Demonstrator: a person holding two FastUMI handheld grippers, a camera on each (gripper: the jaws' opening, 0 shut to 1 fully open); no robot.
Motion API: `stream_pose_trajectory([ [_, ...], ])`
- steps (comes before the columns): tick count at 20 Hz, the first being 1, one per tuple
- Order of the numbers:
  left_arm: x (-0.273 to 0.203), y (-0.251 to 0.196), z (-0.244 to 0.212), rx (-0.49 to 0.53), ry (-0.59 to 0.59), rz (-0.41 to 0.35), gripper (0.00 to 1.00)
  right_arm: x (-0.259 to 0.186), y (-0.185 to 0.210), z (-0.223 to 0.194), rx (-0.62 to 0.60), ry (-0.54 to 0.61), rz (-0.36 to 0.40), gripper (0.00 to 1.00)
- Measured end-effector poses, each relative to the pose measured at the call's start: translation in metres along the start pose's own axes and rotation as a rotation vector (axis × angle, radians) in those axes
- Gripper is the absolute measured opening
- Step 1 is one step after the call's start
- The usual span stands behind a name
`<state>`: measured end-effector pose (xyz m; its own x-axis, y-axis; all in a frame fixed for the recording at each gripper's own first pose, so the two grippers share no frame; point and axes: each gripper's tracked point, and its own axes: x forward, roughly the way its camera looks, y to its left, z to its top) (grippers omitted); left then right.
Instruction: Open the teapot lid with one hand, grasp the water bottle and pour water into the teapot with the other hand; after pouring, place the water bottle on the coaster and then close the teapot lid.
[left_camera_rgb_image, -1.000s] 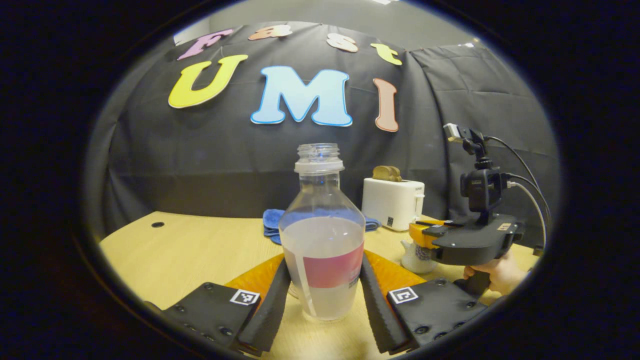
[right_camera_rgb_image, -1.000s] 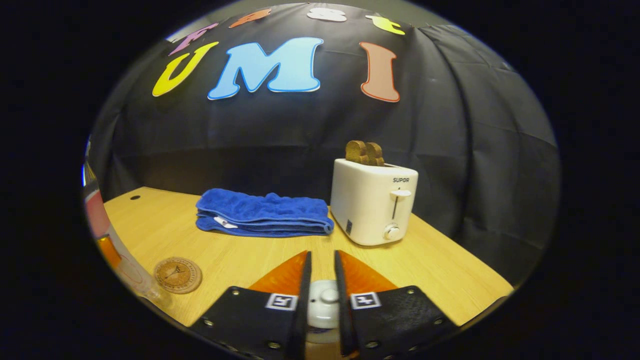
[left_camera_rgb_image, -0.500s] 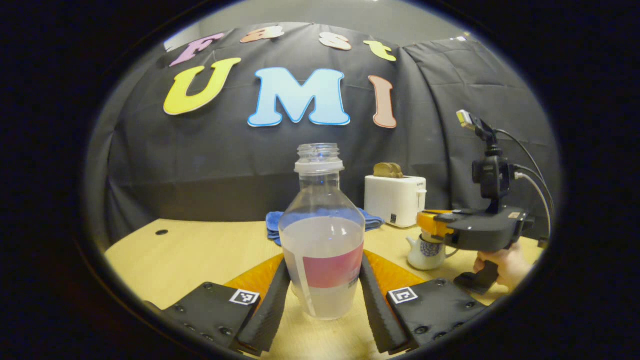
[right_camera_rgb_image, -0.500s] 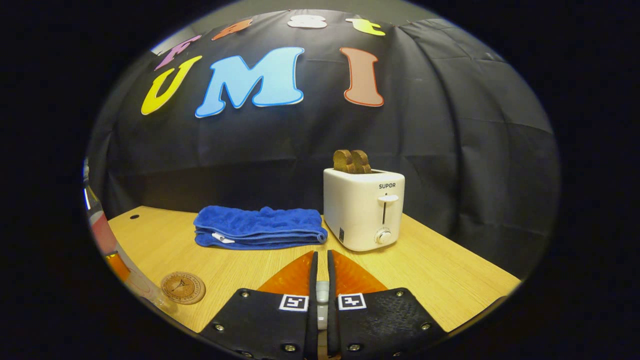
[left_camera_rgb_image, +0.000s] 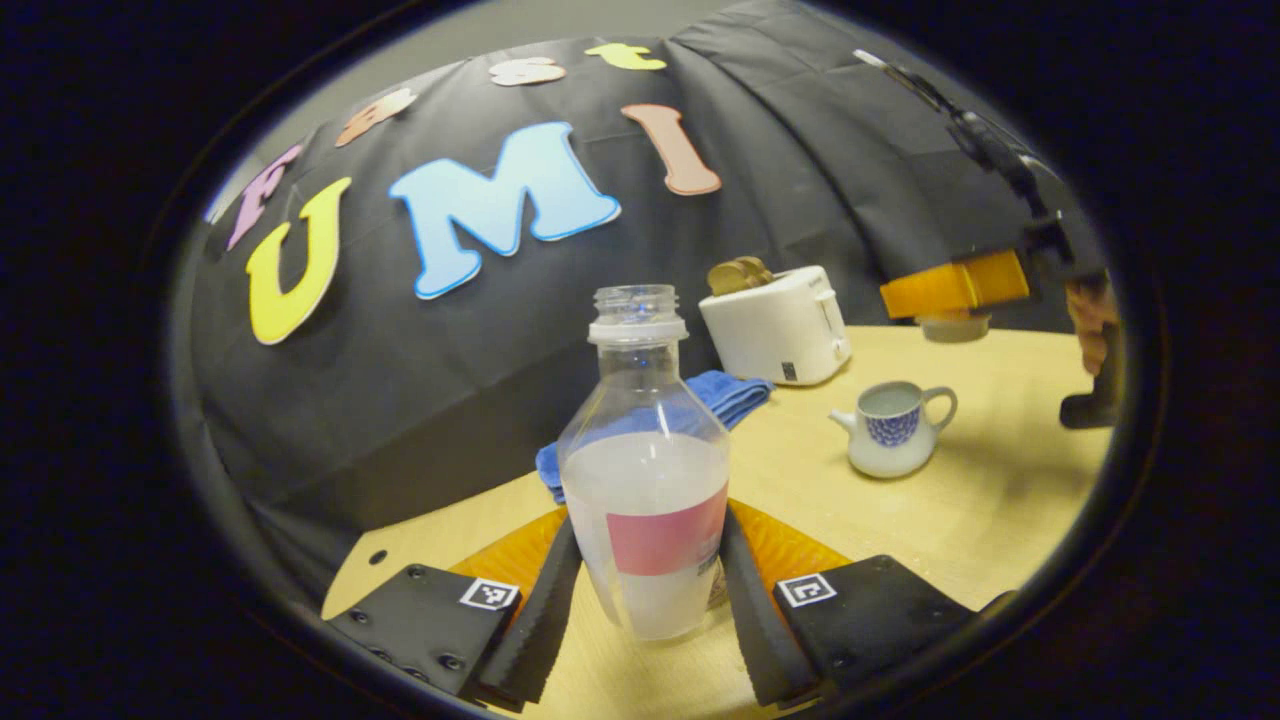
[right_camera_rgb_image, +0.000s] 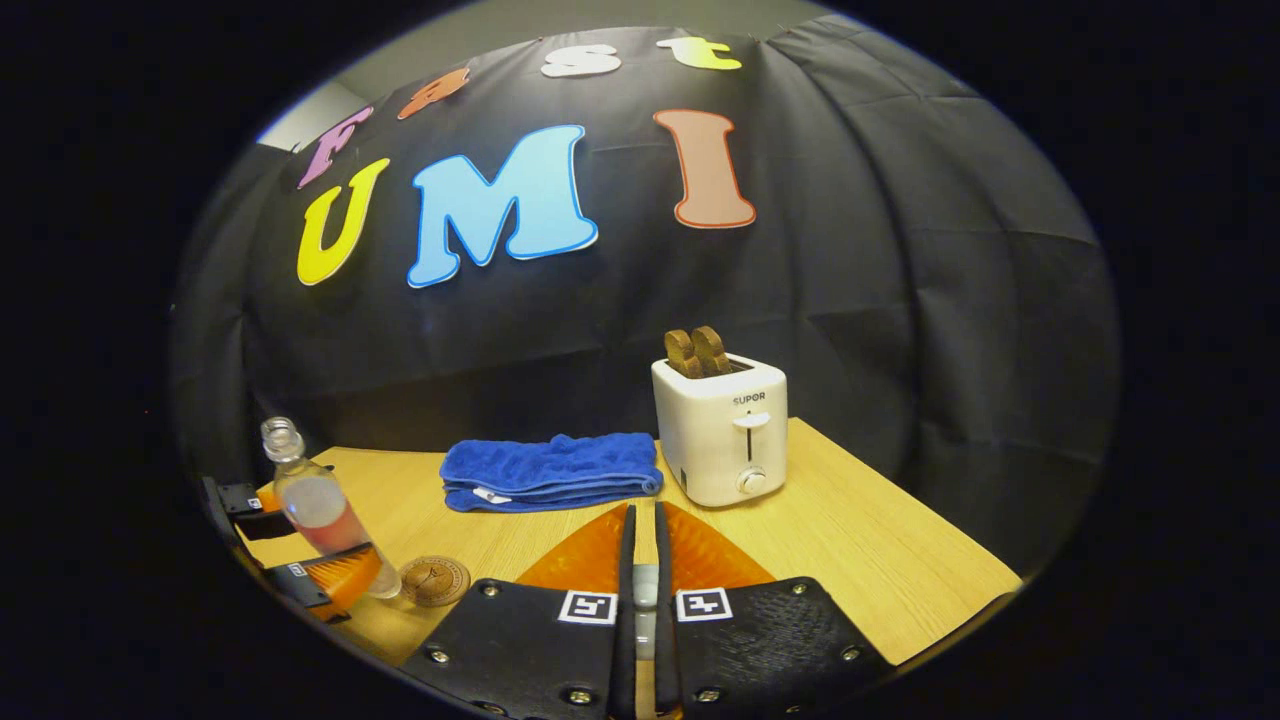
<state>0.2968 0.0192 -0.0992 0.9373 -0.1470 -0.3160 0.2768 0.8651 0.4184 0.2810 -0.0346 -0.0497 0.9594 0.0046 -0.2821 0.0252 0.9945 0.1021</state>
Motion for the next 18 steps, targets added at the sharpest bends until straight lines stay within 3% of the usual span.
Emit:
stream_pose_trajectory([
  [4,0.025,-0.025,0.014,0.245,0.029,-0.031,0.85,-0.013,-0.051,0.005,-0.059,-0.013,-0.113,0.07],
  [10,0.056,-0.049,0.020,0.535,0.067,-0.065,0.85,-0.024,-0.081,0.017,-0.048,-0.059,-0.189,0.07],
  [18,0.080,-0.068,0.020,0.877,0.122,-0.094,0.84,-0.026,-0.082,0.016,-0.017,-0.072,-0.185,0.07],
])
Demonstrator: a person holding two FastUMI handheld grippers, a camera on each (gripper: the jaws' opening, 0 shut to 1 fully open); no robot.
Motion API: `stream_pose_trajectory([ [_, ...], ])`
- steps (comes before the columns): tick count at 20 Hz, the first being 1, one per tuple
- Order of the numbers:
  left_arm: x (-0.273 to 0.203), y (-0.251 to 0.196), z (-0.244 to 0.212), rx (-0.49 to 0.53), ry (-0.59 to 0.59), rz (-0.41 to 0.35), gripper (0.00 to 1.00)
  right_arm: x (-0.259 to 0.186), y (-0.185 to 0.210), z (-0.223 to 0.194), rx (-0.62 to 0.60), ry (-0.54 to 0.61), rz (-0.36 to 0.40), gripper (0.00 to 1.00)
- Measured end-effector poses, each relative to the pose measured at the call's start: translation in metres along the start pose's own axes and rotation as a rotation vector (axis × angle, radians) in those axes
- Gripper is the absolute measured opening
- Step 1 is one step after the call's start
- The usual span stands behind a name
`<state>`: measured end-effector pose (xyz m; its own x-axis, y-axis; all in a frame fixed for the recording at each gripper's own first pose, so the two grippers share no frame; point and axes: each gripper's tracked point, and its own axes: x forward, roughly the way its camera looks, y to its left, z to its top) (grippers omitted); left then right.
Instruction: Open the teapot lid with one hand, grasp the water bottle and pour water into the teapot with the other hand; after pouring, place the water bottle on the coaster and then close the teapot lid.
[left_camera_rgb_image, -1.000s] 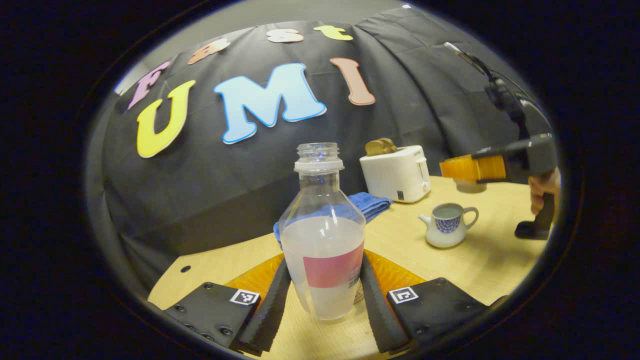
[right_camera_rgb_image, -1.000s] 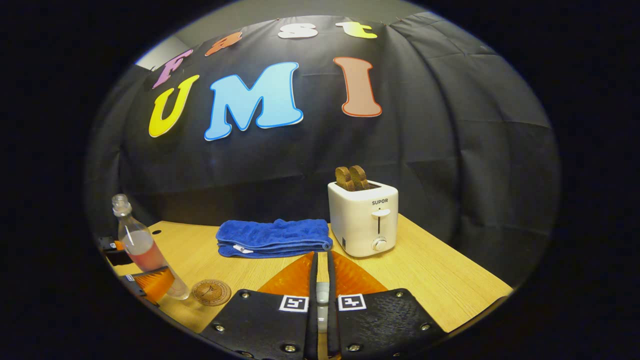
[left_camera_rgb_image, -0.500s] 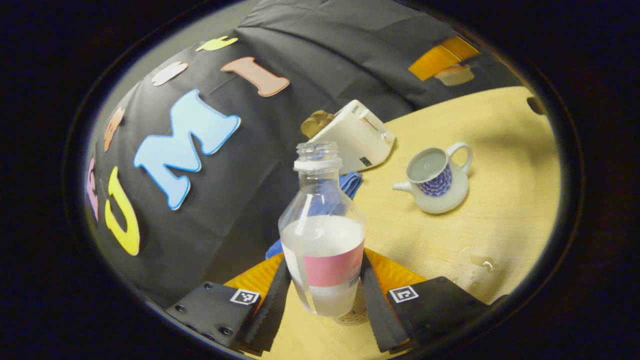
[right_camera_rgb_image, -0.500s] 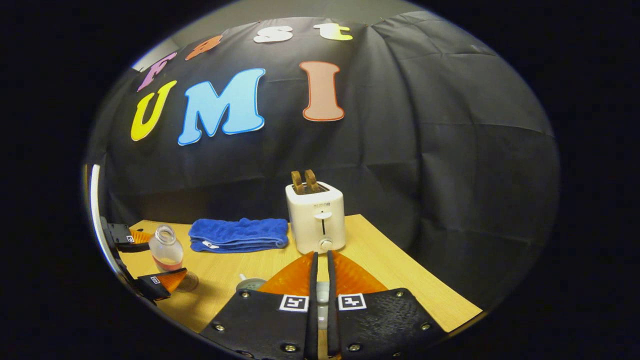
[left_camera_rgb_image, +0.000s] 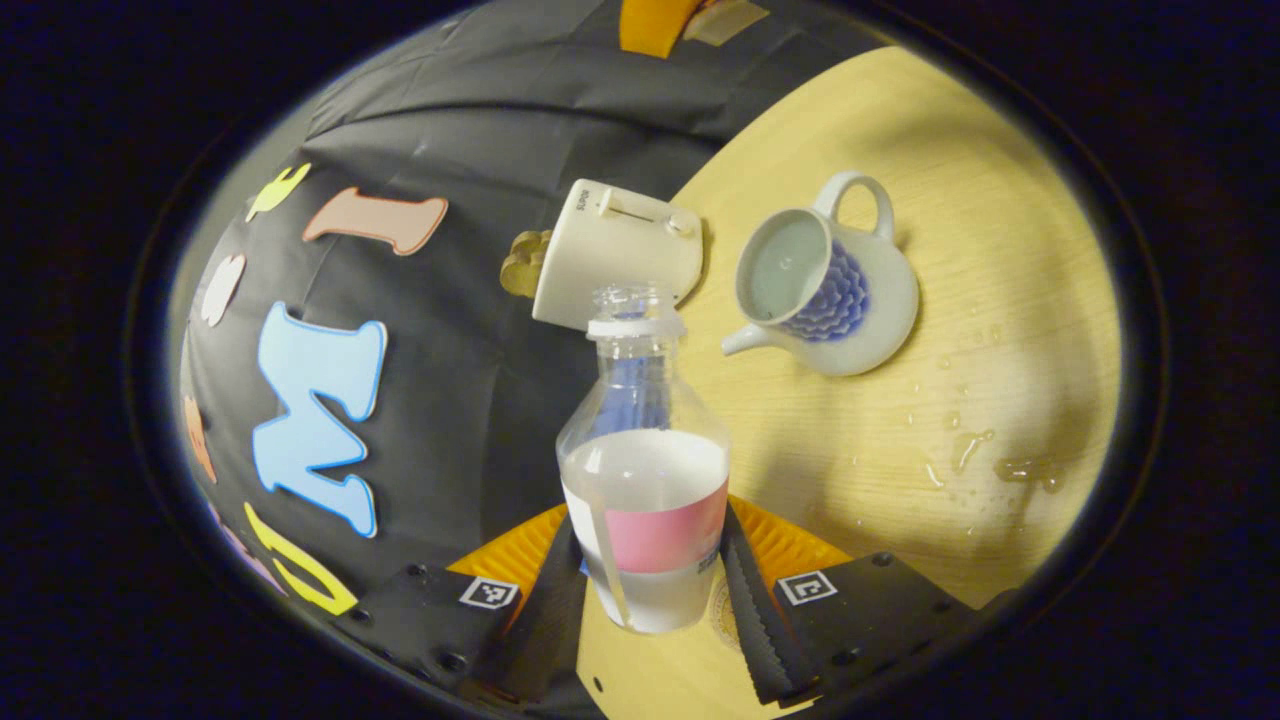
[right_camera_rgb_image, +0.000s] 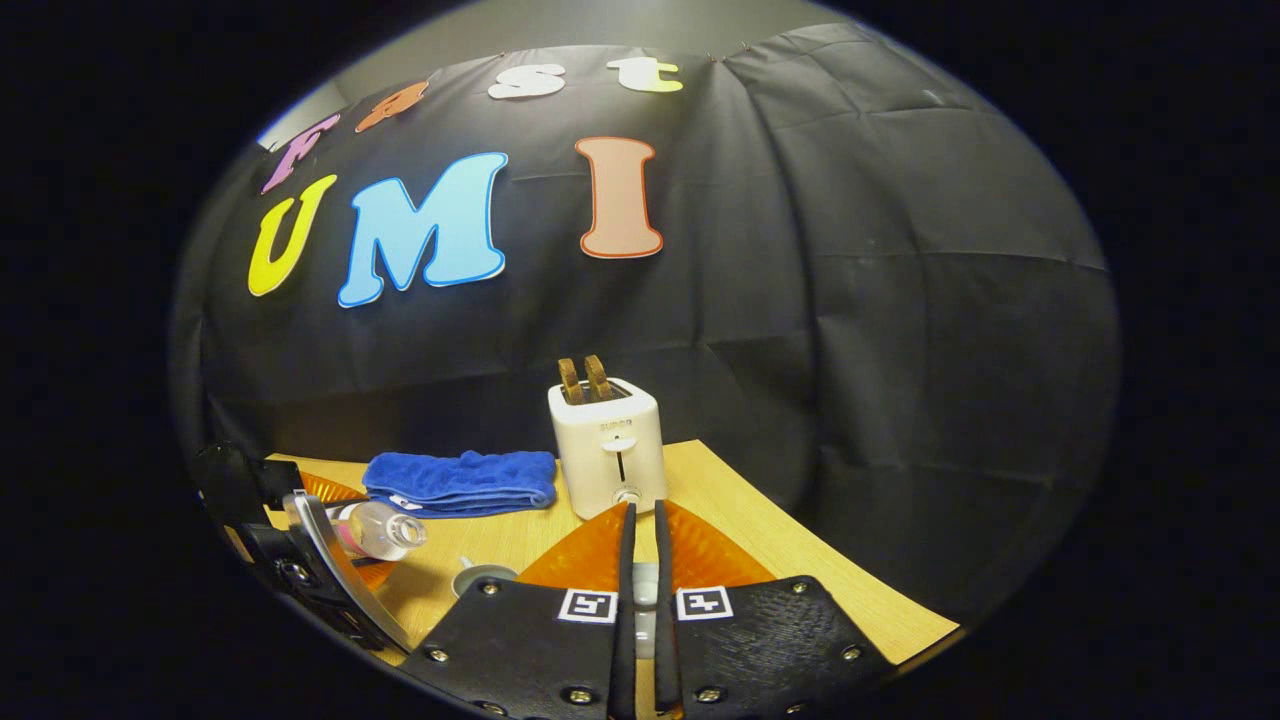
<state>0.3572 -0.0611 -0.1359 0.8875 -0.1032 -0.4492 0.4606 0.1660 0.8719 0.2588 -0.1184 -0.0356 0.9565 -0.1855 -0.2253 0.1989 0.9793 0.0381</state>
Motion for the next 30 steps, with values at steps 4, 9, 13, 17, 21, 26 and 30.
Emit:
stream_pose_trajectory([
  [4,0.004,-0.004,0.013,0.142,0.019,-0.034,0.85,0.000,0.000,-0.001,0.007,-0.006,0.004,0.07],
  [9,0.007,0.000,0.017,0.298,0.057,-0.061,0.85,-0.002,-0.001,0.001,0.028,-0.014,0.009,0.07],
  [13,0.006,0.005,0.022,0.386,0.081,-0.062,0.85,-0.003,-0.002,0.002,0.033,-0.021,0.005,0.07],
  [17,0.004,0.019,0.029,0.511,0.096,-0.010,0.85,-0.005,-0.003,0.002,0.035,-0.025,0.007,0.07],
  [21,0.002,0.033,0.038,0.638,0.110,0.039,0.84,-0.005,-0.003,0.001,0.041,-0.021,0.012,0.07],
  [26,-0.002,0.041,0.043,0.737,0.139,0.039,0.85,-0.006,-0.003,0.003,0.046,-0.031,0.017,0.07],
  [30,-0.004,0.047,0.046,0.789,0.155,0.045,0.84,-0.006,-0.002,0.002,0.048,-0.032,0.024,0.07],
])
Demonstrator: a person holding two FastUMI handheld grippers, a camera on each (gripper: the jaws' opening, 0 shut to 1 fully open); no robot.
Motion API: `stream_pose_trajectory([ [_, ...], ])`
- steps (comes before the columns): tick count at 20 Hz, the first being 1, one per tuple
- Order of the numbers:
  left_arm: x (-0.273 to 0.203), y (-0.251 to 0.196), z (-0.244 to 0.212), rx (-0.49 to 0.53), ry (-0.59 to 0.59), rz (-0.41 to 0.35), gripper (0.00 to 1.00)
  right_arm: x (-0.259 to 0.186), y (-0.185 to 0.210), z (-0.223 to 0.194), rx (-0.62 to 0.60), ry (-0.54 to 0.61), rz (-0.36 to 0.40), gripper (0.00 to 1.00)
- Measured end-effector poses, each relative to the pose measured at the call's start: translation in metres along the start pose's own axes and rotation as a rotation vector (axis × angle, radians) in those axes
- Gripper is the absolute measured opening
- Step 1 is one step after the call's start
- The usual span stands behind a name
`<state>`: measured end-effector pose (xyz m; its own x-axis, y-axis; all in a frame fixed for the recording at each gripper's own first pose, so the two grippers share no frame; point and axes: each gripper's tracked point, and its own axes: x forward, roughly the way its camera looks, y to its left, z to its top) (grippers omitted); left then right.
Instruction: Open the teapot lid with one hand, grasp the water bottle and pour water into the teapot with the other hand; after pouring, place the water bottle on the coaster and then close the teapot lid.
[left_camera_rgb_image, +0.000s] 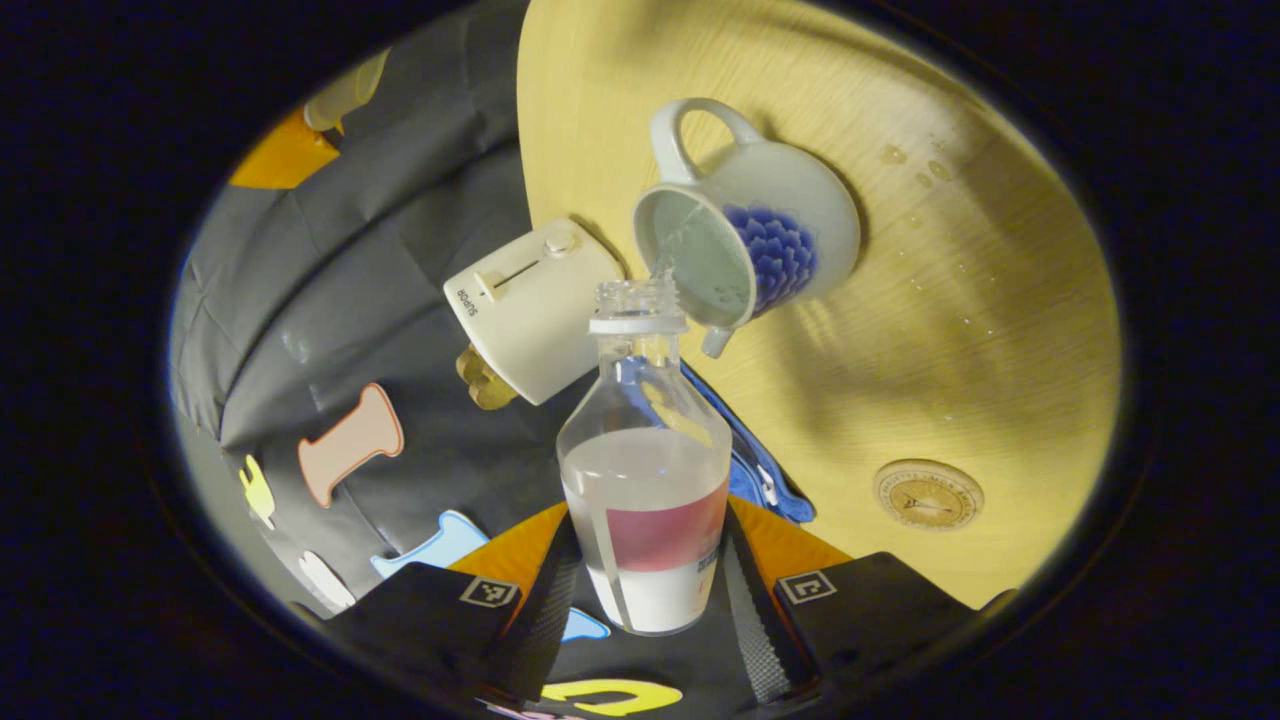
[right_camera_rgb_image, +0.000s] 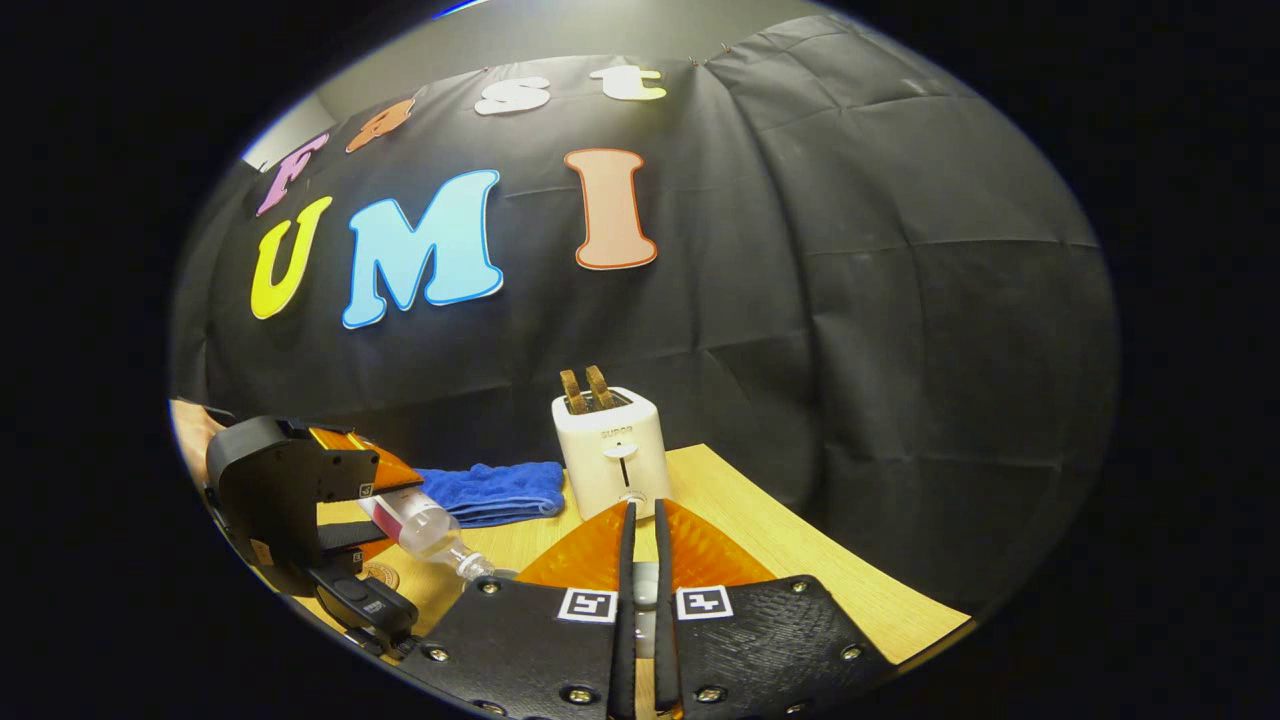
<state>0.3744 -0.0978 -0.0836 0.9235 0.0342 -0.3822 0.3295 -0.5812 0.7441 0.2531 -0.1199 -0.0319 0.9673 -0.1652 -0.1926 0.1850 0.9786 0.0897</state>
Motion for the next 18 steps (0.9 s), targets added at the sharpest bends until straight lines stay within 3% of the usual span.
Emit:
stream_pose_trajectory([
  [18,-0.016,0.038,0.002,0.257,0.052,0.069,0.84,-0.001,-0.002,0.001,0.027,-0.005,0.003,0.07],
])
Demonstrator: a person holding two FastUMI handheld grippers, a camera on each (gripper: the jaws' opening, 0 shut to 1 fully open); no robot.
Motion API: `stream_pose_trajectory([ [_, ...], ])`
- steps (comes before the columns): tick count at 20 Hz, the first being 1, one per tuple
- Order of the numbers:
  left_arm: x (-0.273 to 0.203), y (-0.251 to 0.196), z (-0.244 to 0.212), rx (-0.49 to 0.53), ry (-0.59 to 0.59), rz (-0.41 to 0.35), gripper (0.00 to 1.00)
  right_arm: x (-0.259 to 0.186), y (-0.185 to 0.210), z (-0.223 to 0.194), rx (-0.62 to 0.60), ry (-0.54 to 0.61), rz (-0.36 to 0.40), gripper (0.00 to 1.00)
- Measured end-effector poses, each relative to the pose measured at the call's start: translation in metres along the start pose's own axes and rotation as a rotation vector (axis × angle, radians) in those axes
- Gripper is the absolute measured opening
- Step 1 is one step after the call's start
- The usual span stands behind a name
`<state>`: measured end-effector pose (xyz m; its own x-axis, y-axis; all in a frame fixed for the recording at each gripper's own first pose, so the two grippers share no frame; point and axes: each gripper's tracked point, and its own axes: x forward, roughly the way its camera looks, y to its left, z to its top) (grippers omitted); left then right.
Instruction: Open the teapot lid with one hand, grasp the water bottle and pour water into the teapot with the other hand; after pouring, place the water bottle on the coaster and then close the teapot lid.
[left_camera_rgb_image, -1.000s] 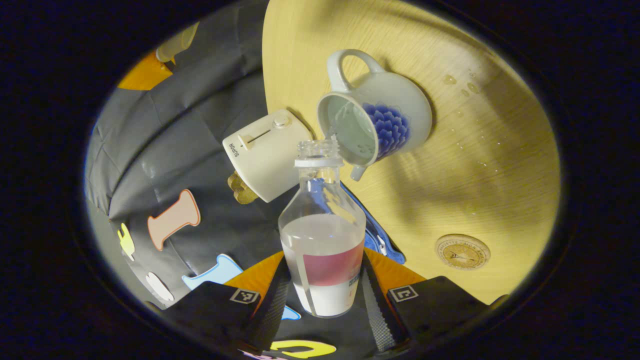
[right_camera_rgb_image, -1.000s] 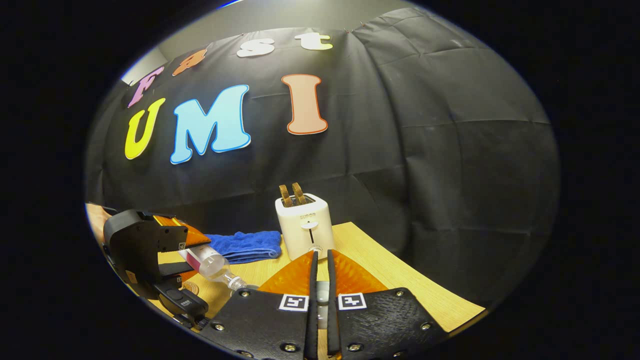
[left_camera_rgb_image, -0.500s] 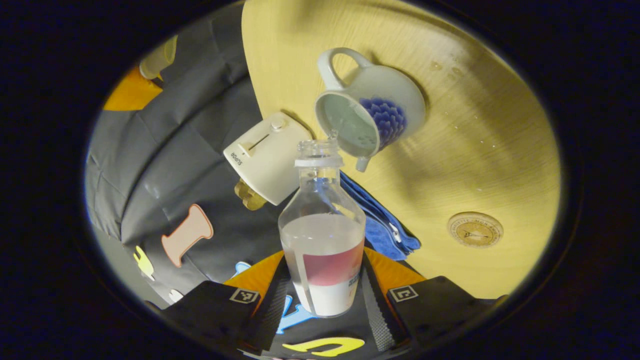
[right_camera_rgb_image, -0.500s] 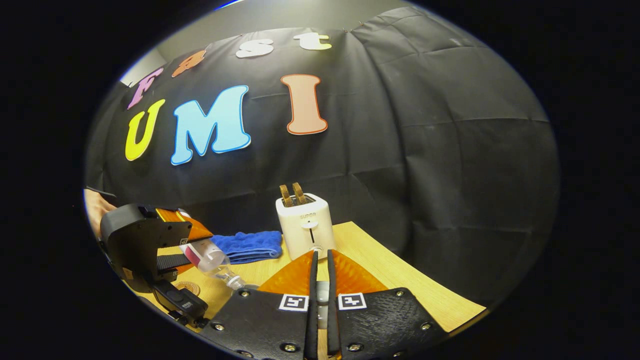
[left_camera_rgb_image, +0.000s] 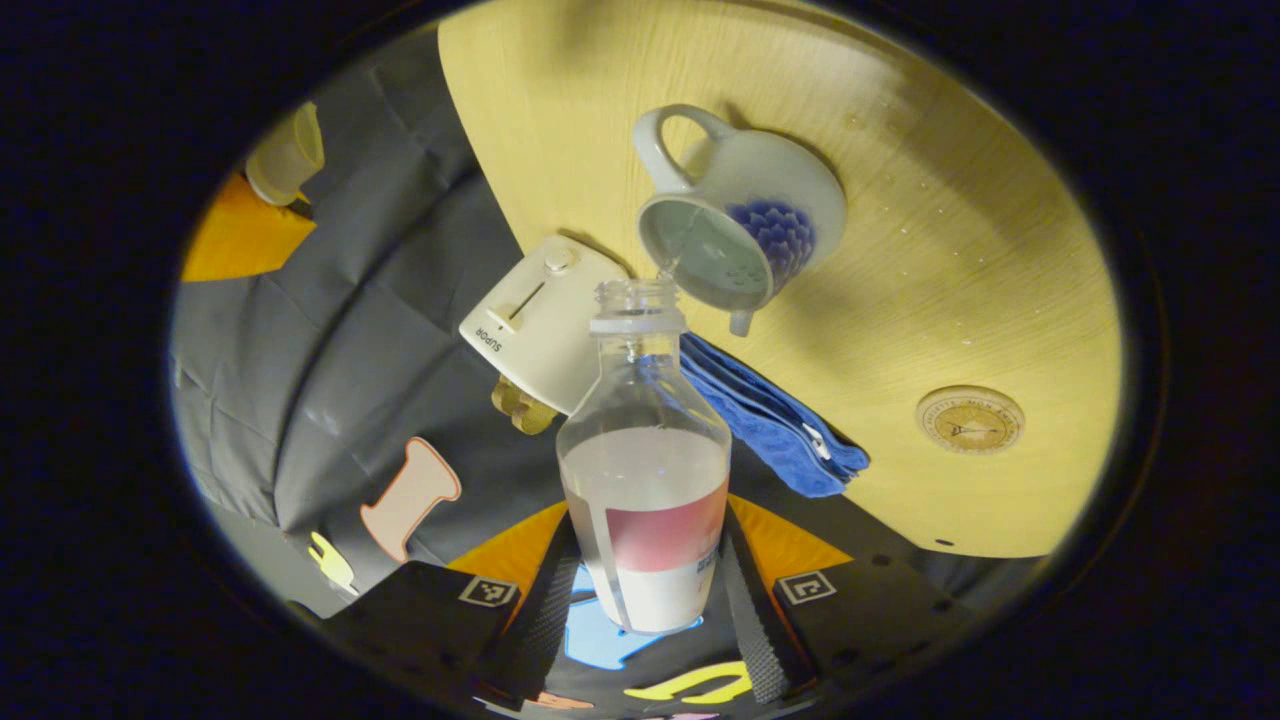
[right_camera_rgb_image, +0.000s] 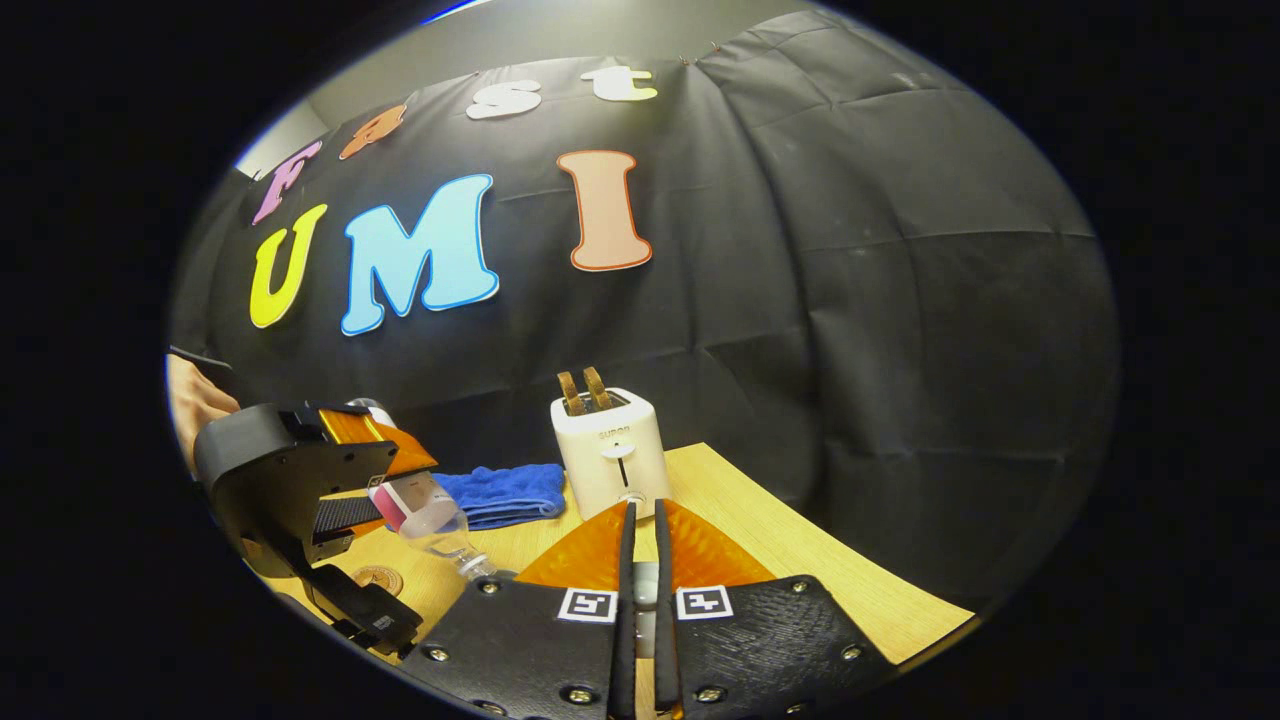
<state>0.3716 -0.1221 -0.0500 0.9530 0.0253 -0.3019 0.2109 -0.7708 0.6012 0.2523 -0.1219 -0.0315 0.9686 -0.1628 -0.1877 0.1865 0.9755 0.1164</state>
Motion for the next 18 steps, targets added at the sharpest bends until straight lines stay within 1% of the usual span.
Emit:
stream_pose_trajectory([
  [9,-0.002,0.009,0.001,0.092,0.023,0.004,0.84,-0.001,0.000,0.000,0.013,-0.002,0.004,0.07],
  [18,-0.003,0.009,0.009,0.101,0.010,0.006,0.84,-0.002,-0.001,0.001,0.017,-0.007,0.004,0.07],
])
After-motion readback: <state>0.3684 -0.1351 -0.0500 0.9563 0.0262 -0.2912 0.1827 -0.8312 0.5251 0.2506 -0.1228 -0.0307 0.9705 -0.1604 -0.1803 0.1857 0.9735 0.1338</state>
